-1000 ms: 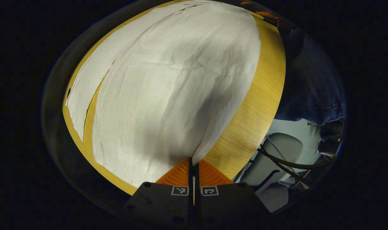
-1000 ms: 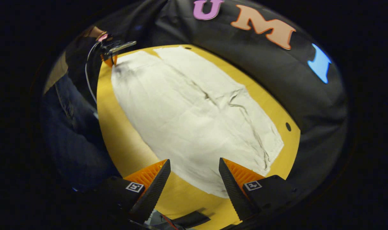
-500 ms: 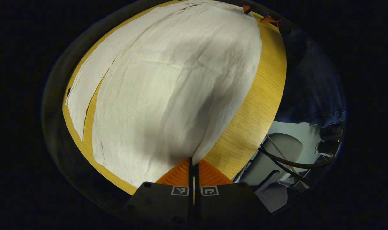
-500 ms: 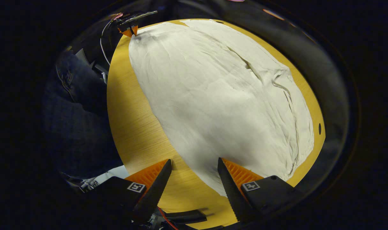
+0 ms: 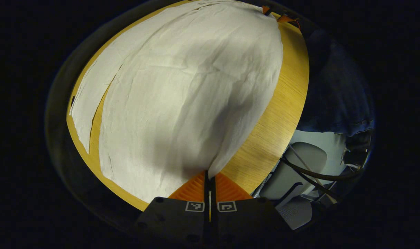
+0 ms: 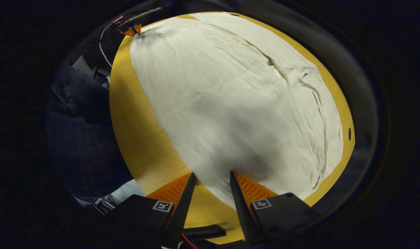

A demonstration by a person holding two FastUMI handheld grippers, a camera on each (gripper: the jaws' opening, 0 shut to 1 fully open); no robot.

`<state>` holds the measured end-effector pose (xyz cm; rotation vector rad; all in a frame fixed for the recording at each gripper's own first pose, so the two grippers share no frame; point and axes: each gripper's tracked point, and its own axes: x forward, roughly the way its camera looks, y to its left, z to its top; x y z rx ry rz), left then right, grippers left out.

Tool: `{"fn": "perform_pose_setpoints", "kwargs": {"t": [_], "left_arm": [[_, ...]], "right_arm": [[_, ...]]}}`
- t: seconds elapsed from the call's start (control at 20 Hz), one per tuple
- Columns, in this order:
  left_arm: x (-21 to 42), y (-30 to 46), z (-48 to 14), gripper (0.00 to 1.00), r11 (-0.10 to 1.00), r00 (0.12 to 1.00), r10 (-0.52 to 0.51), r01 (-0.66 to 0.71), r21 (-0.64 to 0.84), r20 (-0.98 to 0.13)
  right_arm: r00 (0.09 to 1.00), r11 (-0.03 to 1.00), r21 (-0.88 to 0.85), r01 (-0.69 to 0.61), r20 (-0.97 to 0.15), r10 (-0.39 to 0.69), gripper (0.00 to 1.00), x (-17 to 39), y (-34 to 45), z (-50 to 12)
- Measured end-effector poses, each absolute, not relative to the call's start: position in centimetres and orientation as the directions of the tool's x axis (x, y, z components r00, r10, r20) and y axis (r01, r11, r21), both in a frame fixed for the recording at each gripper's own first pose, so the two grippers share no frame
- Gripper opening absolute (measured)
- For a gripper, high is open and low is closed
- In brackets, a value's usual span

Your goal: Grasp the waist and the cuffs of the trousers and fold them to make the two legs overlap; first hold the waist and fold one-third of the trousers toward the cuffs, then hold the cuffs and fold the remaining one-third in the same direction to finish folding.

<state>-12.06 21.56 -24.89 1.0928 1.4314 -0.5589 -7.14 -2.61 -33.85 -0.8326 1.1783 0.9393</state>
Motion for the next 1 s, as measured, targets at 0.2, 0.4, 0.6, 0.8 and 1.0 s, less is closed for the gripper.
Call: {"fn": "perform_pose_setpoints", "kwargs": {"t": [0.2, 0.4, 0.6, 0.8, 1.0], "left_arm": [[-12.2, 21.6, -24.9, 0.00, 0.451, 0.133, 0.297, 0.854, 0.262, -0.946], [-12.1, 21.6, -24.8, 0.00, 0.460, 0.150, 0.309, 0.840, 0.286, -0.939], [-11.5, 21.0, -24.6, 0.00, 0.520, 0.222, 0.287, 0.781, 0.346, -0.932], [-8.2, 18.8, -22.8, 0.00, 0.593, 0.351, 0.267, 0.674, 0.440, -0.898], [-1.4, 15.6, -19.3, 0.00, 0.625, 0.513, 0.284, 0.541, 0.562, -0.810]], "right_arm": [[0.160, 0.420, -0.088, -0.903, -0.977, 0.139, 0.13, -6.1, -3.1, -33.9], [0.211, 0.439, -0.135, -0.888, -0.969, 0.129, 0.04, -6.0, -3.2, -33.6], [0.343, 0.531, -0.227, -0.816, -0.930, 0.130, 0.04, -5.5, -2.9, -32.8], [0.464, 0.653, -0.279, -0.704, -0.877, 0.125, 0.04, -3.9, -2.4, -30.7], [0.600, 0.763, -0.324, -0.559, -0.794, 0.102, 0.04, -0.2, -1.8, -27.1]]}}
